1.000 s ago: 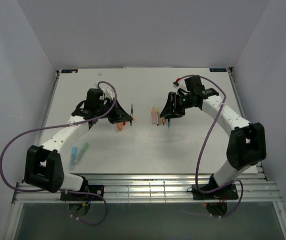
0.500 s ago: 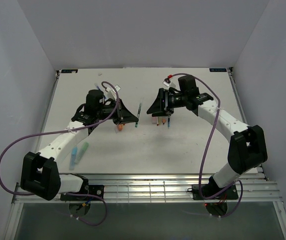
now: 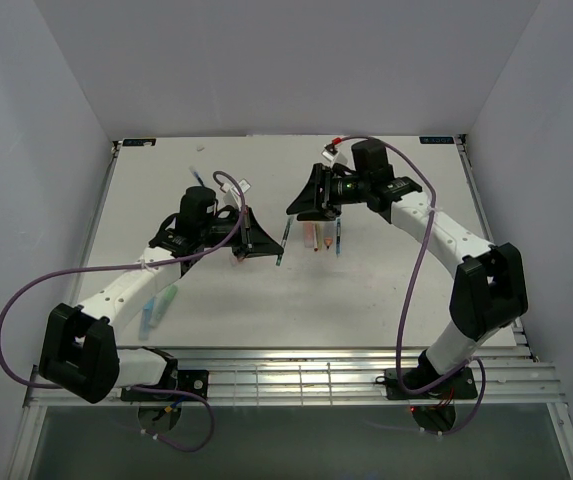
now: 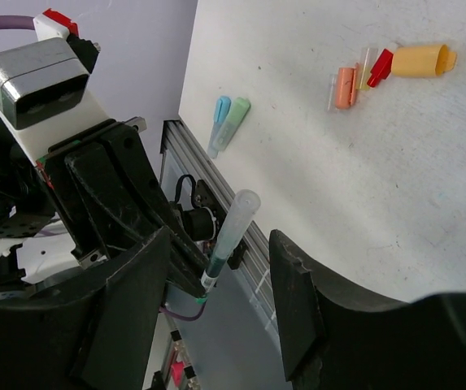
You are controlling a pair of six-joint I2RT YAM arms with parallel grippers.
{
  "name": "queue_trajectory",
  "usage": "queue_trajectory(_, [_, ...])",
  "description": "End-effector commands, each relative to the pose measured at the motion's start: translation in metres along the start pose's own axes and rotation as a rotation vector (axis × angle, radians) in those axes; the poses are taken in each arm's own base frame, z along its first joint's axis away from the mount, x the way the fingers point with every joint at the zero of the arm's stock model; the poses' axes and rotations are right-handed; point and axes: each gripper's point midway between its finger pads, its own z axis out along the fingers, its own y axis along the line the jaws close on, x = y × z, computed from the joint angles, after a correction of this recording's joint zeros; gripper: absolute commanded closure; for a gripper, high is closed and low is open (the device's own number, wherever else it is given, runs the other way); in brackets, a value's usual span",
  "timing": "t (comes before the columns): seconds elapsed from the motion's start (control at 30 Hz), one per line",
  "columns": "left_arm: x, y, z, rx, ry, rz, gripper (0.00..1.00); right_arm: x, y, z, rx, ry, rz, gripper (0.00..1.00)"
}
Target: Open the pen caps
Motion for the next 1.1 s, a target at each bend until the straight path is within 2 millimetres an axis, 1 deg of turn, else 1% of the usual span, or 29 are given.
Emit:
queue_trajectory(0.0, [-0.003, -0.022, -0.007, 0.052, -0.018, 0.059, 1.0, -0.008, 0.009, 0.005, -0.009, -0.015, -0.013, 0.43])
queue_trajectory(0.17, [-0.002, -0.023, -0.006, 0.057, -0.011, 0.062, 1.0, -0.009, 0.008, 0.009, -0.002, -0.009, -0.006, 0.44])
queue_trajectory(0.27, [-0.001, -0.023, -0.005, 0.058, -0.005, 0.064, 1.0, -0.008, 0.007, 0.014, 0.003, 0.0, 0.0, 0.49])
queue_trajectory(0.37, [-0.001, -0.023, -0.004, 0.061, 0.0, 0.067, 1.0, -0.006, 0.006, 0.02, 0.009, 0.007, 0.003, 0.58])
queue_trajectory(0.47, [0.0, -0.024, -0.003, 0.064, 0.007, 0.067, 1.0, -0.007, 0.007, 0.022, 0.011, 0.003, -0.005, 0.76])
queue_trajectory(0.5, [0.001, -0.024, -0.003, 0.067, 0.011, 0.067, 1.0, -0.006, 0.008, 0.023, 0.01, 0.005, -0.009, 0.89])
queue_trajectory(0.53, [0.001, -0.025, -0.003, 0.068, 0.013, 0.066, 1.0, -0.005, 0.008, 0.023, 0.012, 0.005, -0.009, 0.92])
queue_trajectory(0.57, [0.001, -0.025, -0.004, 0.071, 0.013, 0.066, 0.97, -0.004, 0.009, 0.023, 0.013, 0.003, -0.013, 0.92])
queue_trajectory(0.6, [0.001, -0.025, -0.004, 0.071, 0.015, 0.064, 0.79, -0.004, 0.01, 0.022, 0.01, 0.002, -0.013, 0.92])
queue_trajectory(0.63, [0.001, -0.025, -0.004, 0.07, 0.014, 0.061, 0.73, -0.001, 0.007, 0.022, 0.011, 0.006, -0.001, 0.92])
queue_trajectory(0.7, [0.001, -0.026, -0.004, 0.069, 0.011, 0.06, 0.66, 0.0, 0.013, 0.02, -0.01, -0.003, -0.012, 0.92])
queue_trajectory(0.73, [0.0, -0.025, -0.003, 0.066, 0.01, 0.059, 0.61, 0.004, 0.009, 0.02, -0.011, 0.002, 0.001, 0.92])
queue_trajectory(0.8, [0.0, -0.025, -0.003, 0.066, 0.012, 0.059, 0.58, 0.007, 0.013, 0.018, -0.032, 0.009, 0.015, 0.92])
queue_trajectory(0.9, [0.0, -0.024, 0.0, 0.069, 0.022, 0.056, 0.56, 0.009, 0.016, 0.017, -0.055, 0.005, 0.024, 0.92])
queue_trajectory(1.07, [0.003, -0.02, 0.003, 0.071, 0.043, 0.034, 0.56, 0.001, 0.025, 0.017, -0.083, -0.016, 0.019, 0.92])
